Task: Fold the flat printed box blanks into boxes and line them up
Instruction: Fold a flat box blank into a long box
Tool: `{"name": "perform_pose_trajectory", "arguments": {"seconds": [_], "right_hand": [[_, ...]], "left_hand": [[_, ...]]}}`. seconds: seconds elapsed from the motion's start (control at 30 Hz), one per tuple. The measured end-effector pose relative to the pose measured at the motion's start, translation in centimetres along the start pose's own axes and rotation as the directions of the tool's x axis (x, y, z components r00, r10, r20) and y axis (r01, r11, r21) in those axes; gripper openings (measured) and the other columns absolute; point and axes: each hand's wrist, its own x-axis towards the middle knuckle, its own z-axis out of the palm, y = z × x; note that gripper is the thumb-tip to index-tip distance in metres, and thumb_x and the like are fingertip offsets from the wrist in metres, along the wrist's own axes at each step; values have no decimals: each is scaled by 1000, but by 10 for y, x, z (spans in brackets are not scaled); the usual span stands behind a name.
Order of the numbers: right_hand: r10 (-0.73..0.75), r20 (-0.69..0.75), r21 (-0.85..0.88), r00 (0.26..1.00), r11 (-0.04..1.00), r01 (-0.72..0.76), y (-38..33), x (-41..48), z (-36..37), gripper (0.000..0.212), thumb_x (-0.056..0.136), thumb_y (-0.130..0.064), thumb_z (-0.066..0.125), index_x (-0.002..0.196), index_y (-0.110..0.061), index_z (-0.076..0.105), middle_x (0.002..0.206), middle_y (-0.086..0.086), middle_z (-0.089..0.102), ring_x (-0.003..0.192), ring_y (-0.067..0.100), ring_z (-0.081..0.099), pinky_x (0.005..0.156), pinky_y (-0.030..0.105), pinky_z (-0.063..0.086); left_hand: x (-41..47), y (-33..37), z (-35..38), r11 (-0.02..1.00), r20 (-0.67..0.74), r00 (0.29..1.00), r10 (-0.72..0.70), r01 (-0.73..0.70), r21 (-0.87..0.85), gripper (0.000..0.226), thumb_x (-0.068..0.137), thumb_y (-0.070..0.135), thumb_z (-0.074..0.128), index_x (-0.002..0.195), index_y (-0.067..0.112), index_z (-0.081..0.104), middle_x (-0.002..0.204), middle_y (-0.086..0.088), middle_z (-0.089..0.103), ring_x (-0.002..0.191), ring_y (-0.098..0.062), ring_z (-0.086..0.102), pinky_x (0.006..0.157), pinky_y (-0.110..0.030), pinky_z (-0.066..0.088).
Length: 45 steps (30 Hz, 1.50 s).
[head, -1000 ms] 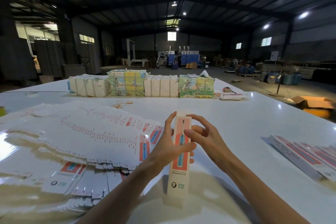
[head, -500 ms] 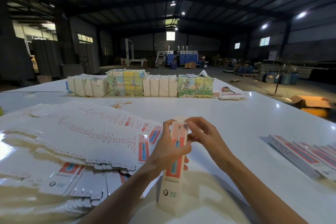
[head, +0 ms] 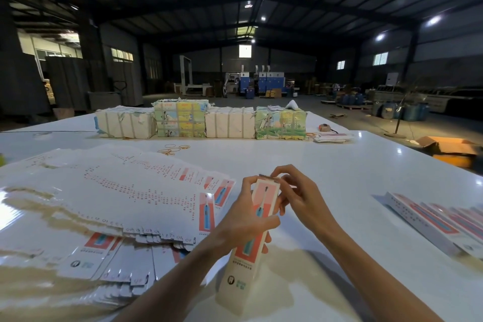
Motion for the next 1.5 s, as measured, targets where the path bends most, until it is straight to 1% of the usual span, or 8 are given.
{"name": "perform_pose_trajectory", "arguments": {"seconds": [0.13, 0.3, 0.43, 0.57, 0.7, 0.93, 1.23, 1.5], "right_hand": [[21, 23, -37, 1000, 999, -21, 0, 2, 1, 18, 111, -29, 47, 116, -21, 62, 94, -5, 75, 78, 31, 73, 66, 37, 64], [243, -52, 250, 969, 942, -222, -9, 7, 5, 33, 112, -31, 48, 104, -7, 67, 98, -2, 79, 99, 18, 76, 78, 26, 62], [387, -34, 451, 921, 828, -332, -12, 7, 4, 17, 104, -22, 66, 109, -8, 74, 98, 9, 81, 96, 26, 78, 75, 27, 61], [430, 32, 517, 902, 765, -384, -14, 8, 0, 16, 101, -15, 69, 102, -9, 84, 103, 14, 81, 96, 26, 79, 74, 25, 62], [432, 11, 522, 902, 767, -374, -13, 9, 1, 20, 101, -10, 69, 93, -12, 87, 103, 13, 81, 96, 26, 79, 75, 26, 62], [421, 35, 486, 907, 785, -383, -10, 12, 0, 26, 102, -7, 64, 89, -12, 87, 103, 10, 81, 97, 23, 78, 75, 26, 62], [337, 152, 506, 929, 781, -366, -14, 6, 5, 30, 109, -16, 55, 108, -18, 85, 114, 9, 80, 111, 23, 75, 87, 25, 61], [274, 9, 314, 962, 913, -263, -9, 1, 19, 15, 100, -22, 72, 113, -25, 80, 106, -6, 81, 102, 18, 78, 81, 24, 63]], "left_hand": [[1, -1, -2, 999, -22, 1000, 8, -7, 37, 71, 79, 35, 81, 123, 59, 31, 107, 10, 60, 79, -11, 78, 58, -21, 59], [-4, 3, 0, 993, -23, 999, 24, -21, 114, 75, 75, 51, 78, 114, 76, 21, 108, 27, 55, 84, 8, 72, 54, -13, 55], [-3, 2, 5, 989, -57, 997, 47, -38, 145, 81, 71, 53, 79, 111, 83, 15, 106, 33, 51, 81, -14, 76, 56, -15, 57], [-3, 1, 5, 983, -83, 994, 68, -52, 179, 83, 70, 52, 81, 112, 79, 15, 105, 31, 51, 81, -17, 76, 63, -23, 64], [-5, 2, 7, 975, -97, 991, 87, -64, 212, 86, 68, 54, 79, 123, 68, 14, 110, 29, 49, 87, -23, 74, 76, -34, 67], [-6, 3, 9, 981, -108, 984, 144, -127, 149, 96, 69, 44, 80, 134, 65, 13, 109, 17, 57, 87, -25, 74, 77, -30, 66], [0, -4, 7, 998, -119, 992, 47, -51, -33, 79, 78, 36, 80, 128, 65, 27, 108, 3, 61, 80, -19, 78, 58, -30, 63], [7, -12, 5, 998, -199, 979, 43, -50, -29, 78, 83, 29, 85, 132, 57, 32, 108, 8, 61, 87, -18, 77, 60, -30, 65]]}}
